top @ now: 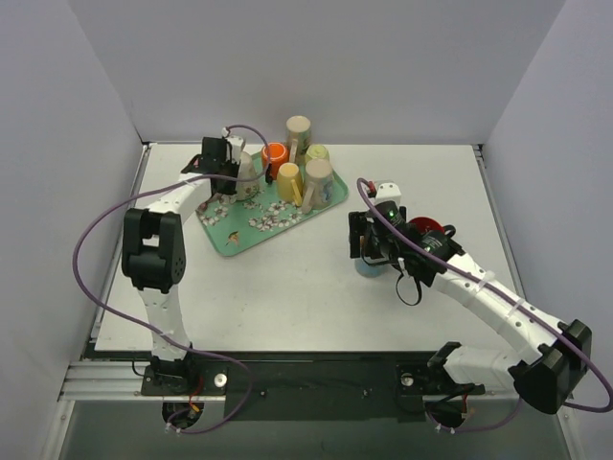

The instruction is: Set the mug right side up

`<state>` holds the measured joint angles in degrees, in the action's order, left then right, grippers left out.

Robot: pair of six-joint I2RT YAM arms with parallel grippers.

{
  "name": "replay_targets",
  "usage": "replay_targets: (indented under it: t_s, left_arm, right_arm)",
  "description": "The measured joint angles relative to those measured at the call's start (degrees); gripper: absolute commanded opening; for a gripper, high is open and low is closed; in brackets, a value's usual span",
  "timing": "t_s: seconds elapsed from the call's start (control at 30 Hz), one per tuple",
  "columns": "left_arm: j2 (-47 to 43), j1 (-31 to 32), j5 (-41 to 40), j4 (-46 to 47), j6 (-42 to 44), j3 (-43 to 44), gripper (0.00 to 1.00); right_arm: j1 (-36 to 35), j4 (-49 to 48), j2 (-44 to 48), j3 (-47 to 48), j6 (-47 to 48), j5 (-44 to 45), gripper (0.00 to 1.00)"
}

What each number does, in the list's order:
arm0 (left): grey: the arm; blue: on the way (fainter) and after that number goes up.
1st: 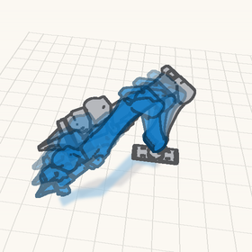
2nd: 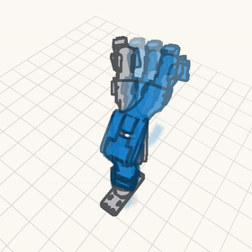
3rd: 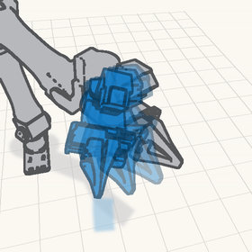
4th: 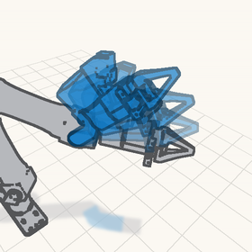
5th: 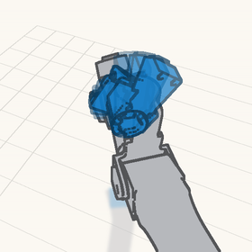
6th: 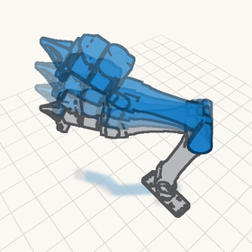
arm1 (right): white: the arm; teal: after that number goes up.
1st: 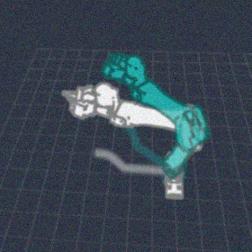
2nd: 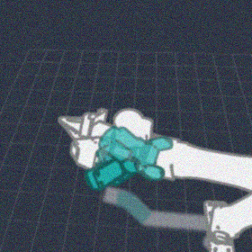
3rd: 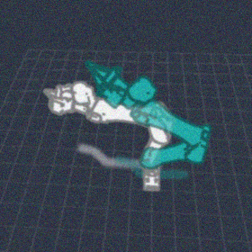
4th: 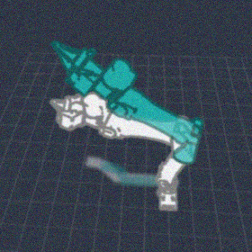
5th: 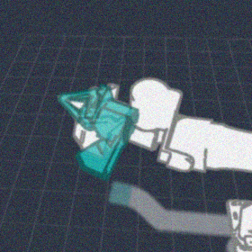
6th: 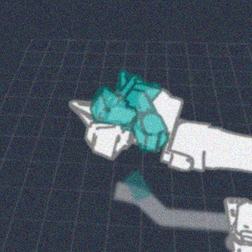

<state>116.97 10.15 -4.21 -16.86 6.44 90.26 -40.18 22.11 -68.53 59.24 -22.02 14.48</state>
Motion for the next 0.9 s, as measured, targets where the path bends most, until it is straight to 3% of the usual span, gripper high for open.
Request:
replay_targets:
  t_s: [0.23,0.67,0.9]
  left_arm:
    - [-10.73,-1.68,9.92,-9.51,-7.37,-4.74,0.00]
    - [-25.55,-8.66,35.82,-12.48,-26.05,-9.14,0.00]
    - [-37.42,-1.09,40.87,-12.24,-28.76,-11.17,0.00]
  right_arm:
    - [-4.00,-1.84,3.56,-0.28,-1.16,-2.97,0.70]
    - [-10.40,-29.70,-1.25,-3.89,-9.70,-14.71,0.72]
    - [-9.62,-38.91,-3.96,-2.95,-11.93,-15.65,0.72]
